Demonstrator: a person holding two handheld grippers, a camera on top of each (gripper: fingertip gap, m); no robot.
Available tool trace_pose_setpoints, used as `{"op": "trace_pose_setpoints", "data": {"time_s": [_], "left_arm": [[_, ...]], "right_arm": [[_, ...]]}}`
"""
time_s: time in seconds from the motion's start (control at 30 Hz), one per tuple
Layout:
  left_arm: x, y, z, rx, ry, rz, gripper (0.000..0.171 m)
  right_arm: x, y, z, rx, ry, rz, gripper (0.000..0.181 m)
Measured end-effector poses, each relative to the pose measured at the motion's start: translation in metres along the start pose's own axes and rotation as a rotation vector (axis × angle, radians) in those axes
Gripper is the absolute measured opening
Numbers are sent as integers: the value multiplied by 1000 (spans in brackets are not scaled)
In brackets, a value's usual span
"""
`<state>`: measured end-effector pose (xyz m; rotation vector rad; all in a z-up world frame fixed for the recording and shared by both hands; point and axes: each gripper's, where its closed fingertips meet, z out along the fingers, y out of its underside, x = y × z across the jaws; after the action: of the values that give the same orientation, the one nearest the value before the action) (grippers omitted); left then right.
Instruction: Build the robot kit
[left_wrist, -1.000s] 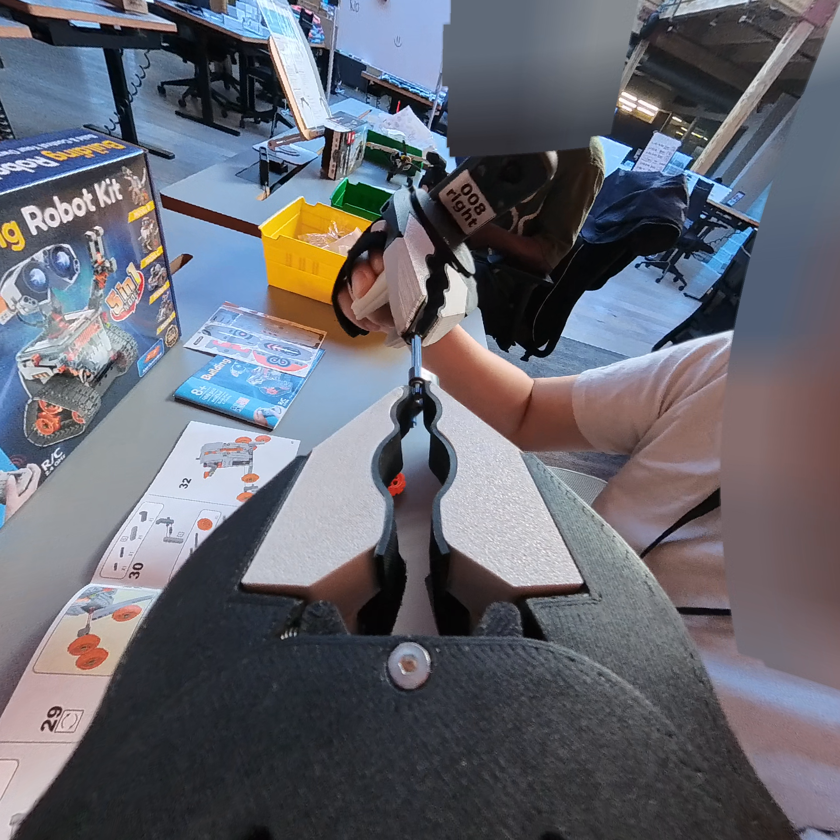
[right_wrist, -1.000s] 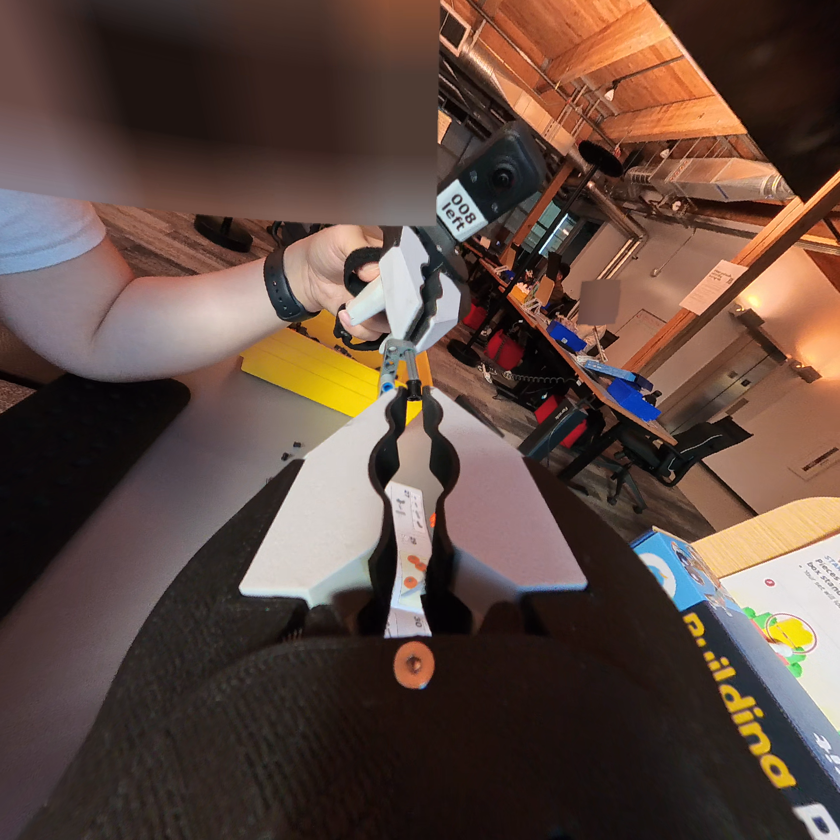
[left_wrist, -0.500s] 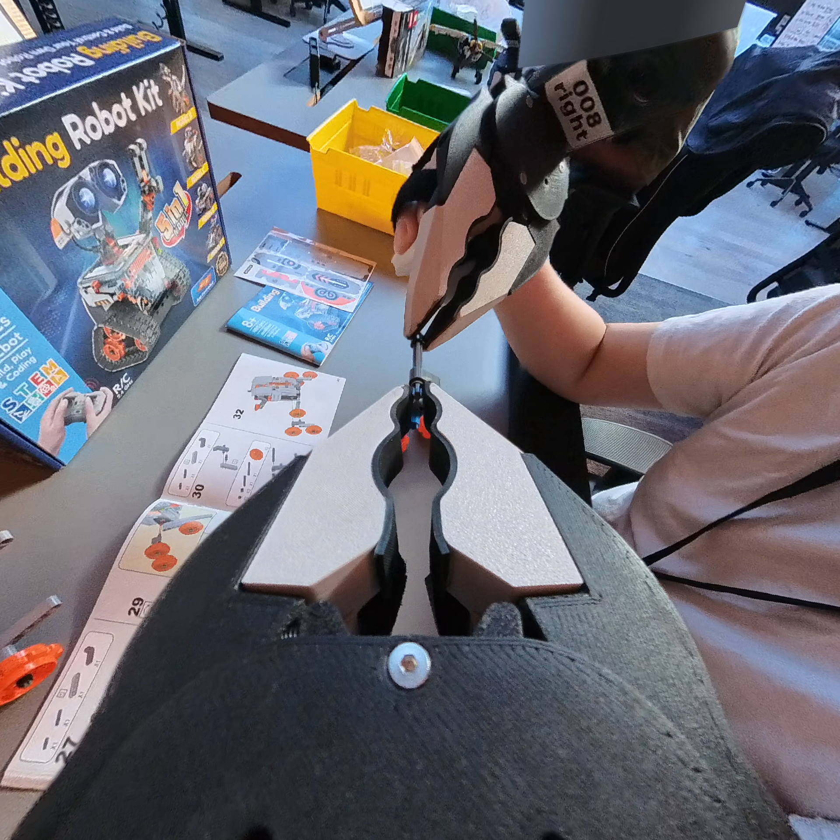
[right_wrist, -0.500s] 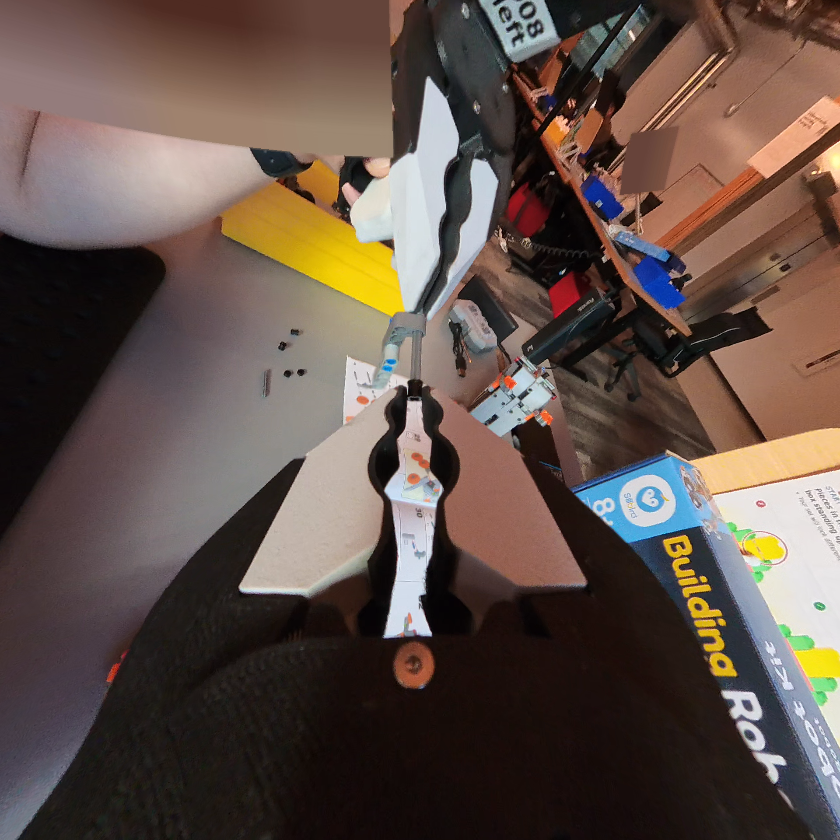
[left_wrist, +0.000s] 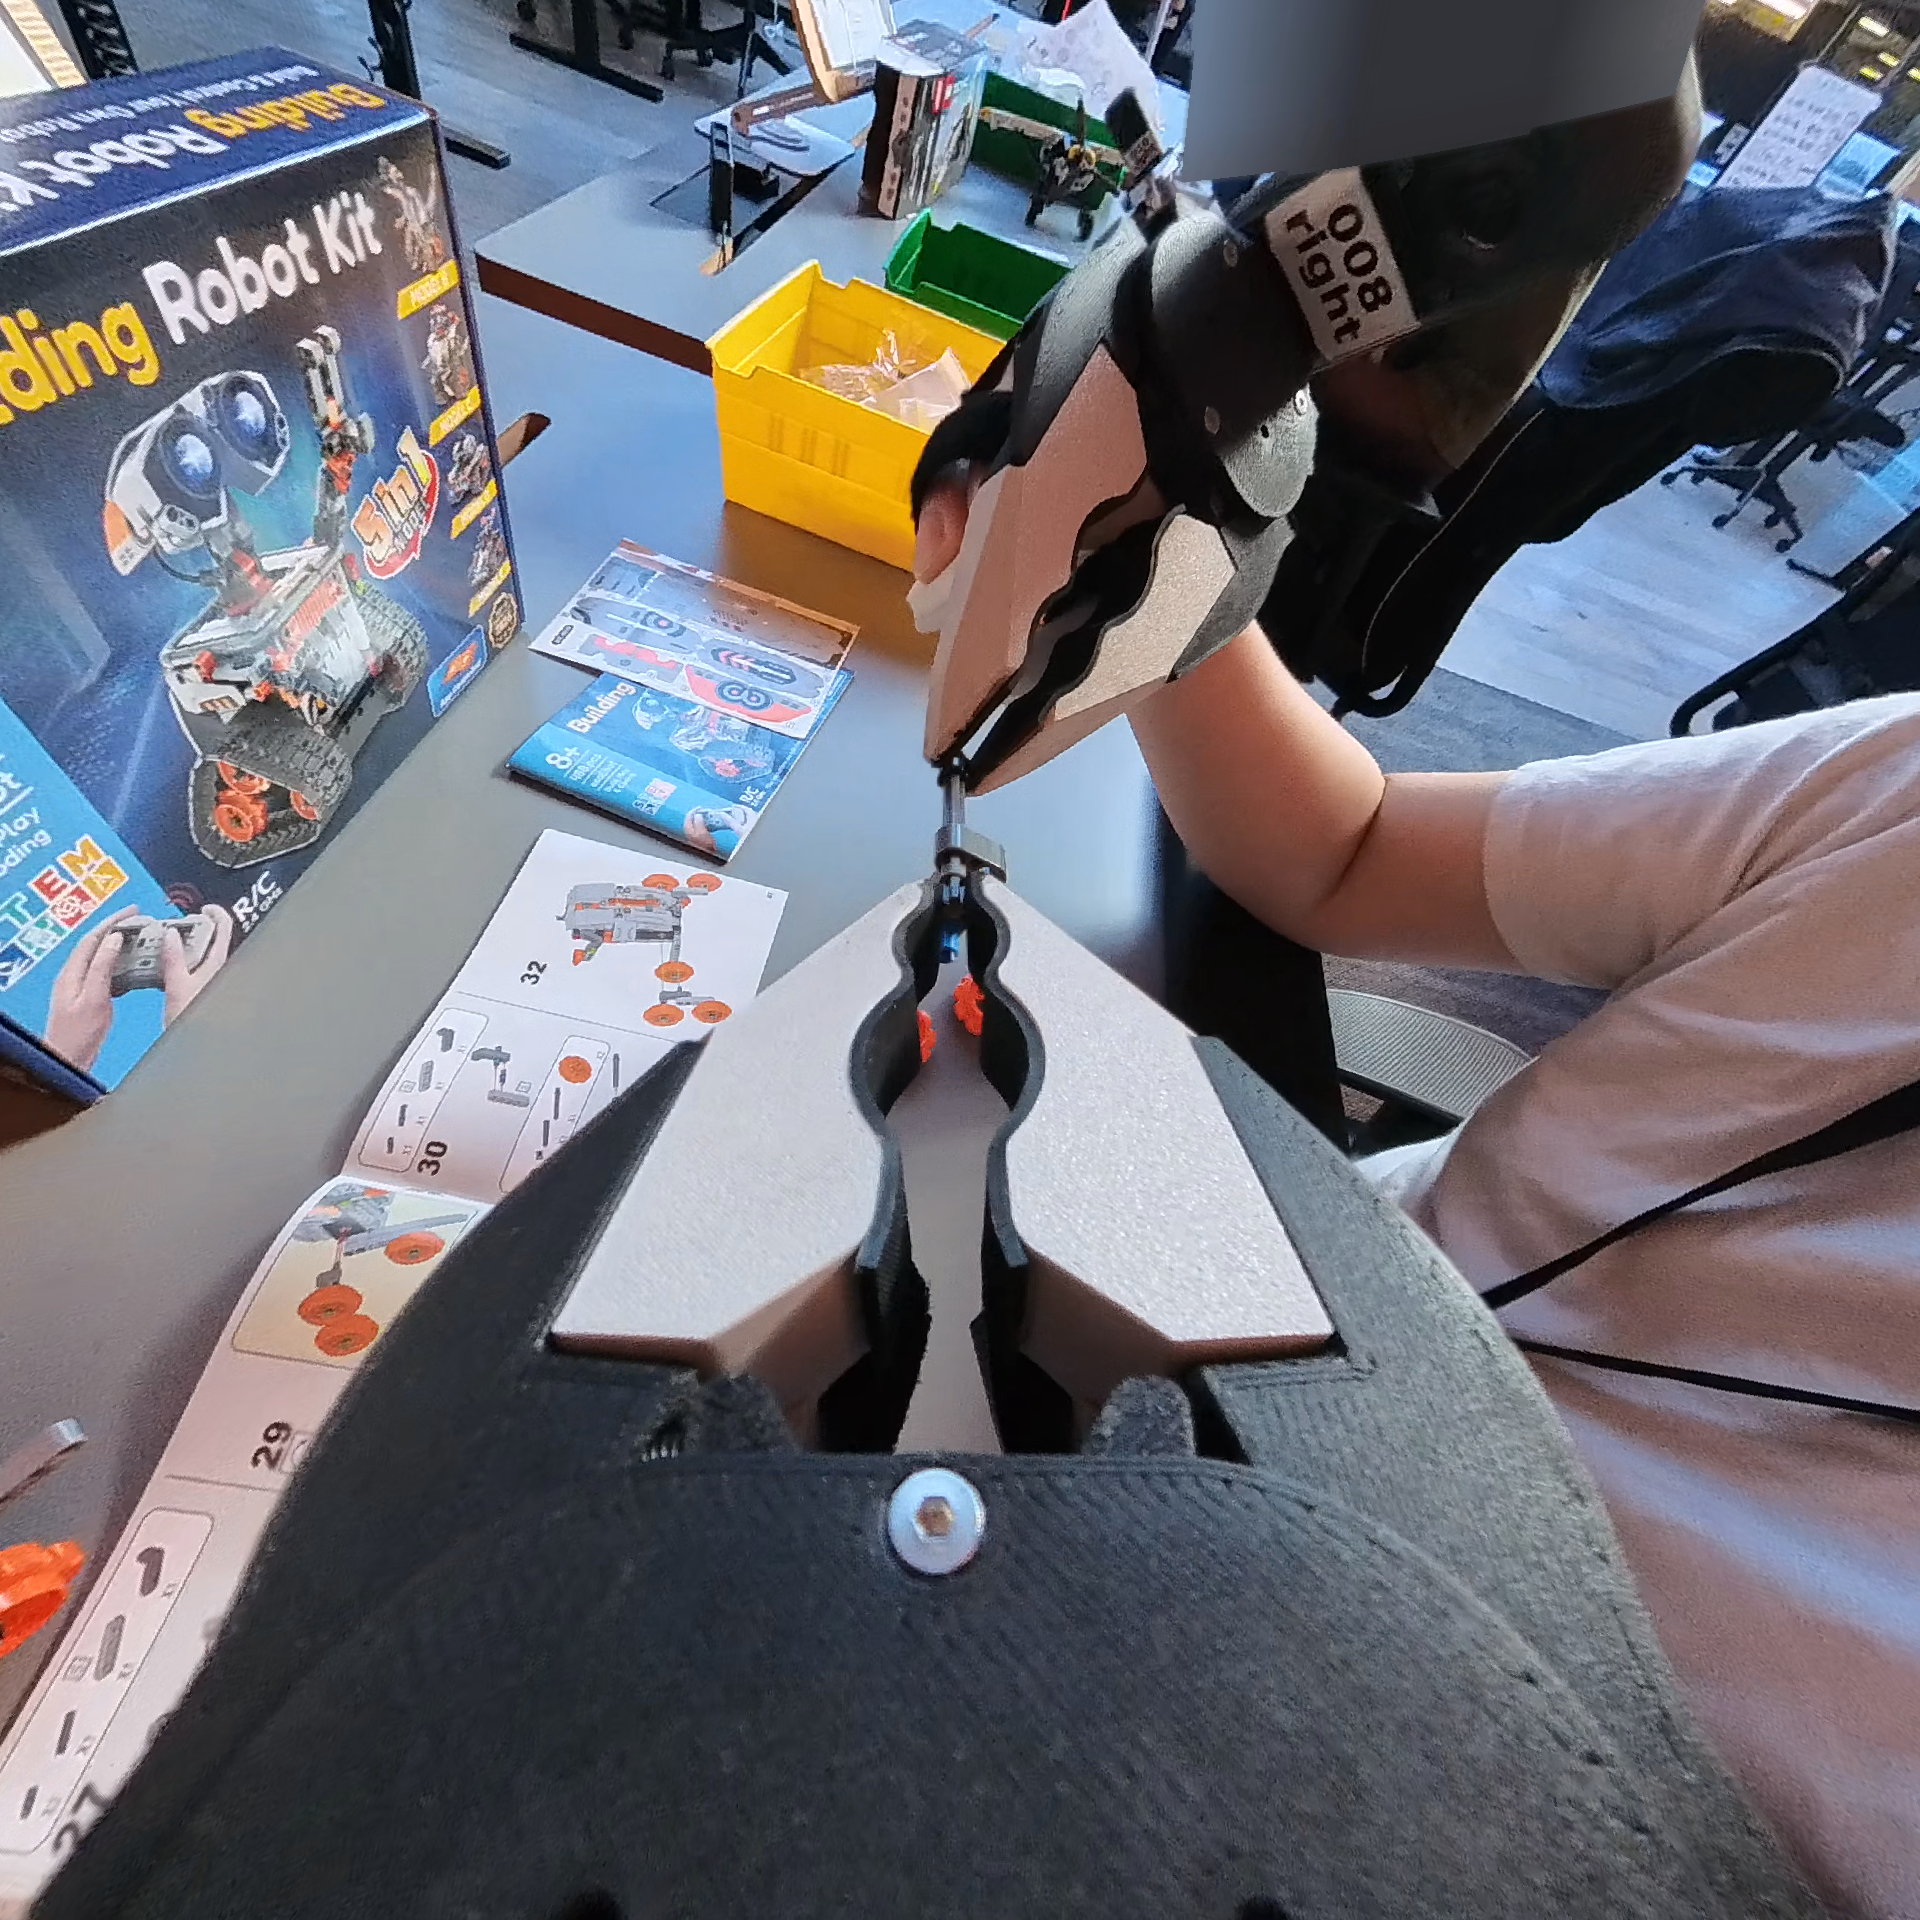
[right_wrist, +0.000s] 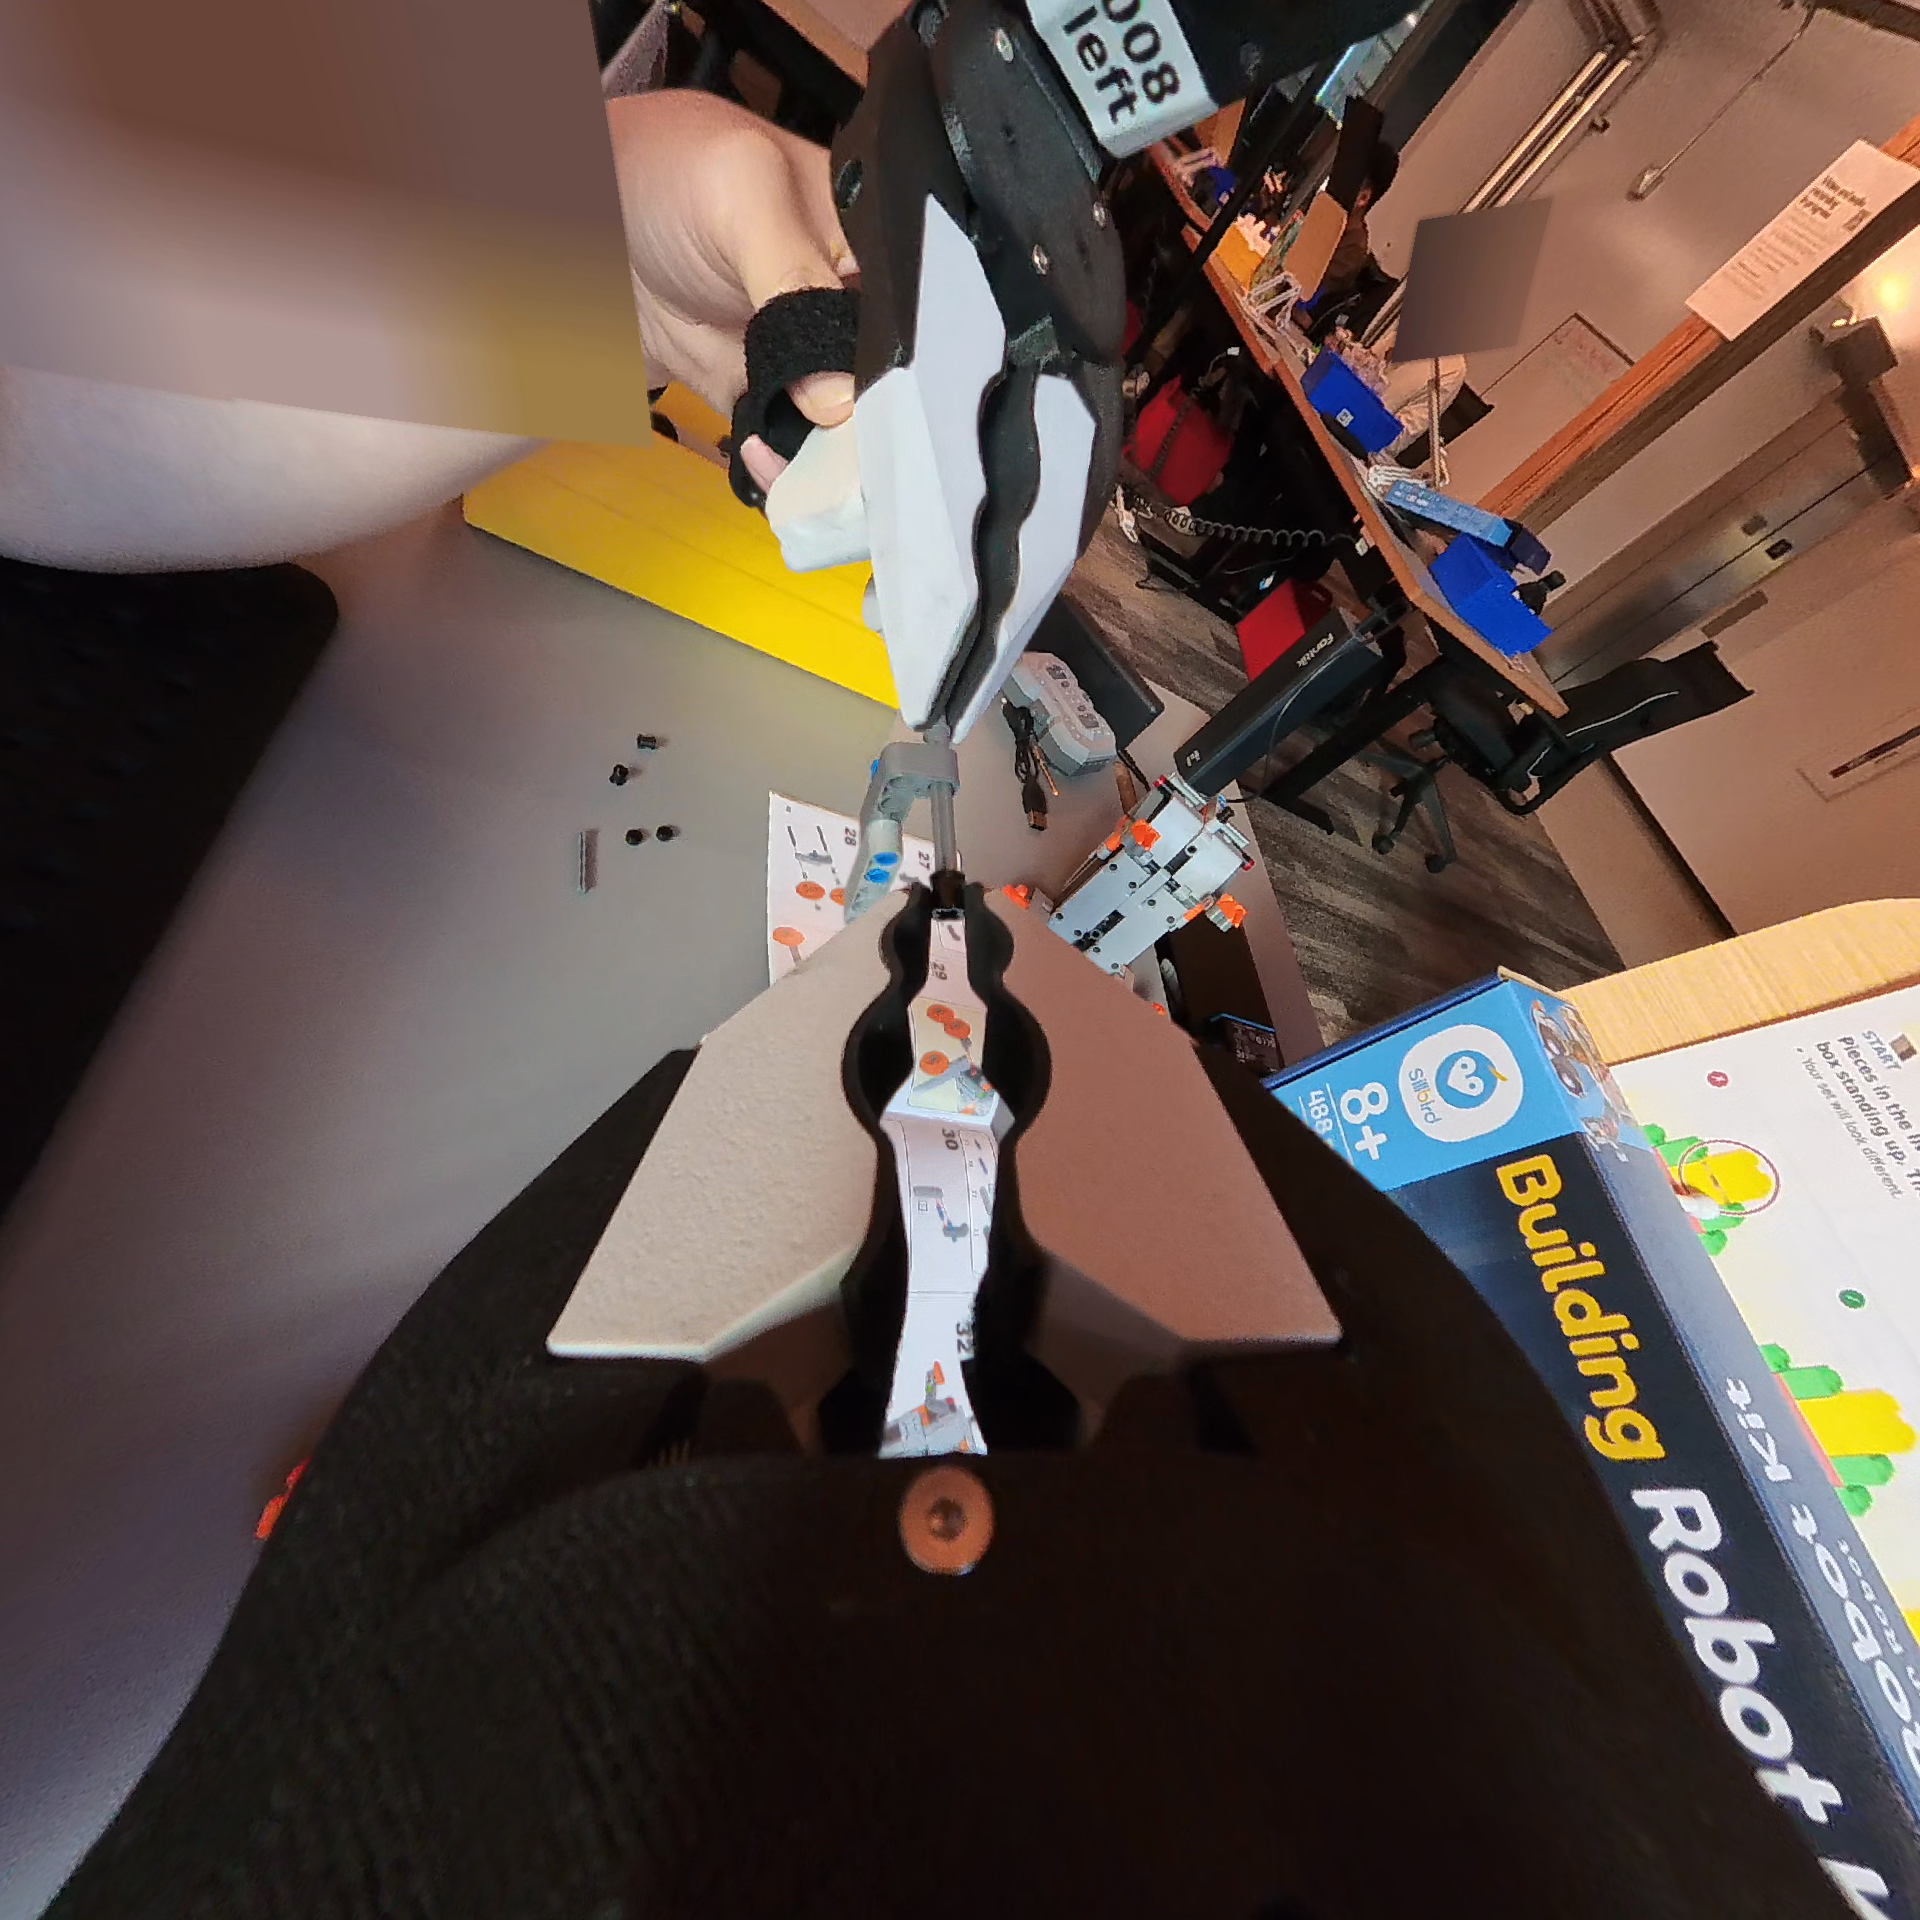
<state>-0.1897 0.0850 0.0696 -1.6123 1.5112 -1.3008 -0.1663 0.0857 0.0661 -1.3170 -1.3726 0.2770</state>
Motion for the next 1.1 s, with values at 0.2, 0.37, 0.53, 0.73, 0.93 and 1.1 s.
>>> {"op": "trace_pose_setpoints", "data": {"time_s": [0.2,0.37,0.53,0.73,0.93,1.1], "left_arm": [[-3,-4,4,43,37,-27,1],[-2,-11,9,113,102,-13,1],[3,-26,7,240,183,2,0],[9,-49,0,415,222,27,1],[15,-60,-1,539,332,-23,1],[20,-69,-9,662,468,-84,1]], "right_arm": [[4,2,-5,-17,21,1,4],[6,1,-14,-104,53,-22,4],[17,-14,-24,-223,-18,-65,5],[35,-35,-35,-486,-129,-132,5],[44,-50,-42,-679,-179,-141,5],[47,-65,-44,-755,-217,-123,5]]}}
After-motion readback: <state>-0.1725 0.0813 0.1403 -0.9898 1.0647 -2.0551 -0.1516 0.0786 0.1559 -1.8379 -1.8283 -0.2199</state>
